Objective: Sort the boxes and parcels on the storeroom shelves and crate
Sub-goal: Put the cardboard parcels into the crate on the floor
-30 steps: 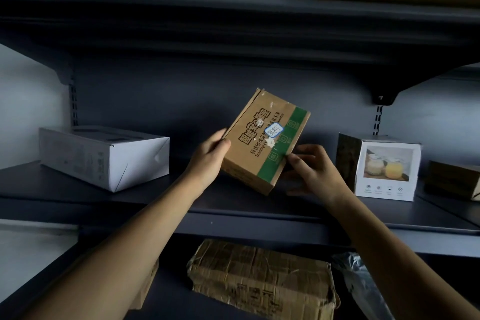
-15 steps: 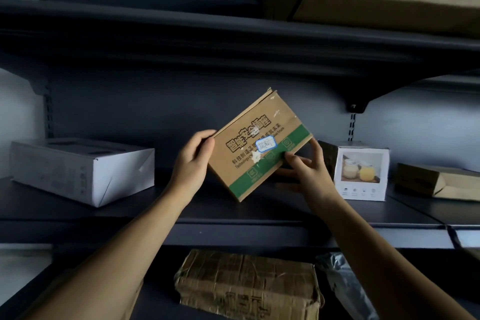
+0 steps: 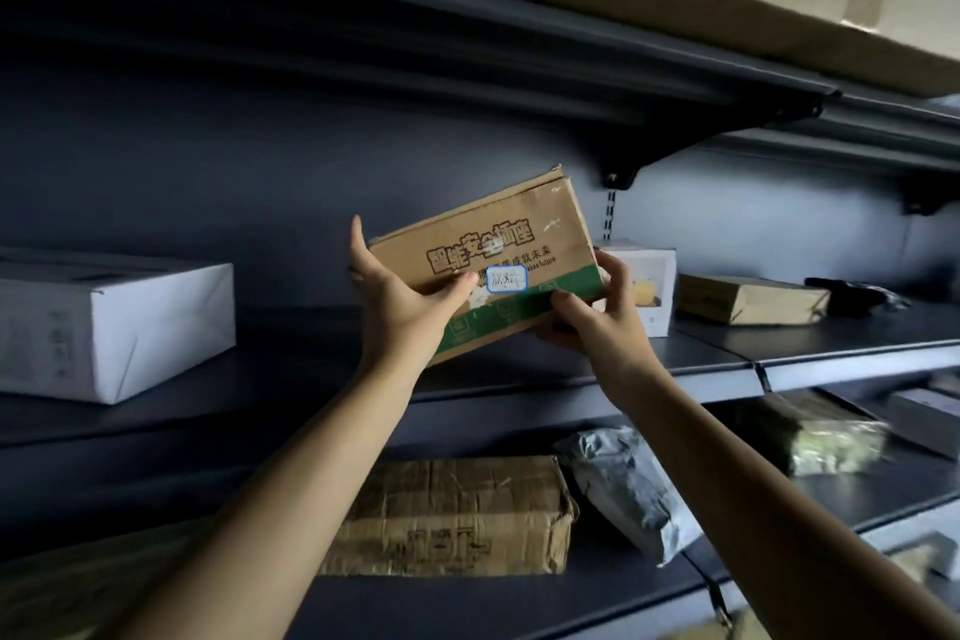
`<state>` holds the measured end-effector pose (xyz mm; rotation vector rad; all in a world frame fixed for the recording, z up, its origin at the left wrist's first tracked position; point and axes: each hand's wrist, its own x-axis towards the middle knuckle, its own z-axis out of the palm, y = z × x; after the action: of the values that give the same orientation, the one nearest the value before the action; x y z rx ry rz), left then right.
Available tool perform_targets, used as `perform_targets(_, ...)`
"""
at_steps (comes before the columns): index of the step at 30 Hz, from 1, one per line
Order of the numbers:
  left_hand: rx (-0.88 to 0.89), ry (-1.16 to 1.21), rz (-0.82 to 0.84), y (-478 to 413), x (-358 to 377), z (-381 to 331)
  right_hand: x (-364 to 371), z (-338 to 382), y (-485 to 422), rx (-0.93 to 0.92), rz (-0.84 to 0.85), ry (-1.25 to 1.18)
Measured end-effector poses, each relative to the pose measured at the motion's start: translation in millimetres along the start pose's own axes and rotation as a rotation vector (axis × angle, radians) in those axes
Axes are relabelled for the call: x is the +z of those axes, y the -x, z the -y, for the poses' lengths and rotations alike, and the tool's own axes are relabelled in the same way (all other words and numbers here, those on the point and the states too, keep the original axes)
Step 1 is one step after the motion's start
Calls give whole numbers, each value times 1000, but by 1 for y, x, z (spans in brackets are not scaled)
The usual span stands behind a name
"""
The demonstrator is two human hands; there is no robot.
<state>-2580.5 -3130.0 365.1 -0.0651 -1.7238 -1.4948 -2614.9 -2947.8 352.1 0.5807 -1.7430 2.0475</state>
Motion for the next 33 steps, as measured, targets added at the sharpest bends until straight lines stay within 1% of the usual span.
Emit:
perform_targets(6,151,-73,62,36,17,-18,-31,13,32,-23,-117,85)
perform_targets(9,169,-129,100,61,30,-34,-57,23,51,-39,-198,125)
perform_targets(14,192,-153,146,115,68,-71,-123,46,88,-70,-261,190)
perform_targets(19,210,-138,207,191,131,-109,-223,76,130,-107,-280,326)
perform_targets(22,202,-137,256,244,180,-132,-295,90,156,-101,-342,376)
perform_targets(26,183,-107,313,307,247,-156,-383,109,190,-58,-415,419)
perform_targets(30,156,-73,434,364,319,-172,-472,126,219,-27,-501,500)
perform_targets(33,156,-44,507,398,374,-179,-532,131,235,28,-573,558)
